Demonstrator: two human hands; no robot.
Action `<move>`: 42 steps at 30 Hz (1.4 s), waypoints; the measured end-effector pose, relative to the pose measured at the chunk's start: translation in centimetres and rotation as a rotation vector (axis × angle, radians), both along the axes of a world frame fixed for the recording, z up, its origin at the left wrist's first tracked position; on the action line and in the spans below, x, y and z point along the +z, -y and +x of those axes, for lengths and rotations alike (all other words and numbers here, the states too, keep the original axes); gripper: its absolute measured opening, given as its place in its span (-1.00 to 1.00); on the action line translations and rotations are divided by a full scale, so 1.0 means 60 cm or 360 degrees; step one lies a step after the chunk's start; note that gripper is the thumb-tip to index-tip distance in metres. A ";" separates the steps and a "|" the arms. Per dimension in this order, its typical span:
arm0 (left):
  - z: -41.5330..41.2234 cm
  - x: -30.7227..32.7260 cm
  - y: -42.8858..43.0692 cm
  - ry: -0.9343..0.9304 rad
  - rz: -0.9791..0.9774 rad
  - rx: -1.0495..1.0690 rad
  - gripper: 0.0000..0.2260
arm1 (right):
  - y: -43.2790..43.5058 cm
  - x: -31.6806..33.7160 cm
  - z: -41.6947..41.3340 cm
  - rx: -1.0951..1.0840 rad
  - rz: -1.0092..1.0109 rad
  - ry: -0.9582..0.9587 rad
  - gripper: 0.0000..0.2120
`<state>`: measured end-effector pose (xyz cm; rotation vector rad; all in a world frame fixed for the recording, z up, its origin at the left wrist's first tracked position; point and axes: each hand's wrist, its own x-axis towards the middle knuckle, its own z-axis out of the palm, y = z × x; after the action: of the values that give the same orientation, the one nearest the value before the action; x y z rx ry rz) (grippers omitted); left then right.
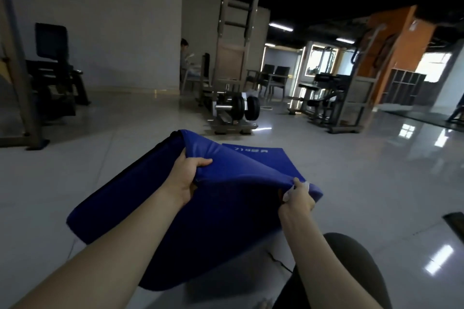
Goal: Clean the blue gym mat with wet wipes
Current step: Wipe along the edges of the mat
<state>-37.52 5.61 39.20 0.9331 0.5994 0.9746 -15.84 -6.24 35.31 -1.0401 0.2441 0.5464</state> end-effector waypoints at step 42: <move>-0.212 -0.485 -0.184 -0.1097 -0.0881 0.0659 -0.63 | -0.230 -0.442 -0.081 0.1031 -0.0856 -0.0631 -0.75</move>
<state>-50.22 16.62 10.08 0.6332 1.6053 0.7601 -20.72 7.57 8.77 -1.5377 0.4195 1.3285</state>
